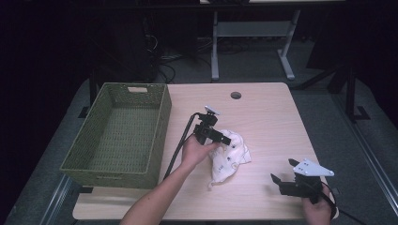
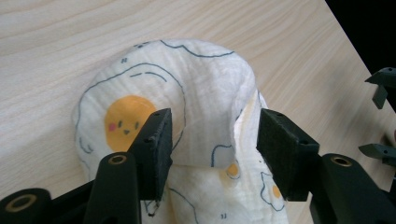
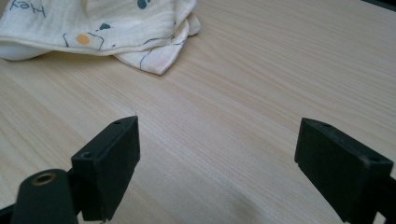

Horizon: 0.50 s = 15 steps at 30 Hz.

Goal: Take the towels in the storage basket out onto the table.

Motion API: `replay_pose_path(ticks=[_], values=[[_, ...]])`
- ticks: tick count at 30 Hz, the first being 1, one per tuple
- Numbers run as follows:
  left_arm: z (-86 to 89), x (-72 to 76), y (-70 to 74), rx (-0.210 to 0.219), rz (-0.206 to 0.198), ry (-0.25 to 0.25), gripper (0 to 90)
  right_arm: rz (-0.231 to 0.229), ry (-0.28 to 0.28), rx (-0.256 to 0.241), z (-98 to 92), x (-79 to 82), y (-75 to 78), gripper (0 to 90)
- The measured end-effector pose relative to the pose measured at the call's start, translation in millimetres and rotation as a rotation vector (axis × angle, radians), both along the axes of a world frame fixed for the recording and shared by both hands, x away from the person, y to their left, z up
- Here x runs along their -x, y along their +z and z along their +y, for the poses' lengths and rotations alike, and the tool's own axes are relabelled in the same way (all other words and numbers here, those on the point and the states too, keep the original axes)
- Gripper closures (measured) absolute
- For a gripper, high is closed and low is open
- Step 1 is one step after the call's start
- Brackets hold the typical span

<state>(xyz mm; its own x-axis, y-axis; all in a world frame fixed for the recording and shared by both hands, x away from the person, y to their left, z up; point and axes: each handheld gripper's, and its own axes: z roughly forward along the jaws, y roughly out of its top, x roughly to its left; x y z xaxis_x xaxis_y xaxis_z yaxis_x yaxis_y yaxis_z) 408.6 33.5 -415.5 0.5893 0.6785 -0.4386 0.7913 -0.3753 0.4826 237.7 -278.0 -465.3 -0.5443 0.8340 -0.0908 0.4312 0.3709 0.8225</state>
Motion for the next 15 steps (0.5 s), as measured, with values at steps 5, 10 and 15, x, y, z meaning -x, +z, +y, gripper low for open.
replay_pose_path(ticks=[5, 10, 15], values=[[3.0, 4.7, 3.1, 0.003, -0.026, 0.006, 43.2, 0.001, 0.005, 0.009, 0.8, -0.6, -0.2, 13.7], [5.9, 8.8, 2.8, -0.003, -0.039, 0.003, 41.7, 0.007, 0.002, 0.008, 1.2, -1.1, -0.7, 13.7], [10.3, 13.1, 4.9, -0.013, -0.06, -0.005, 39.5, 0.008, -0.002, 0.005, 0.3, -0.9, -0.9, 13.7]])
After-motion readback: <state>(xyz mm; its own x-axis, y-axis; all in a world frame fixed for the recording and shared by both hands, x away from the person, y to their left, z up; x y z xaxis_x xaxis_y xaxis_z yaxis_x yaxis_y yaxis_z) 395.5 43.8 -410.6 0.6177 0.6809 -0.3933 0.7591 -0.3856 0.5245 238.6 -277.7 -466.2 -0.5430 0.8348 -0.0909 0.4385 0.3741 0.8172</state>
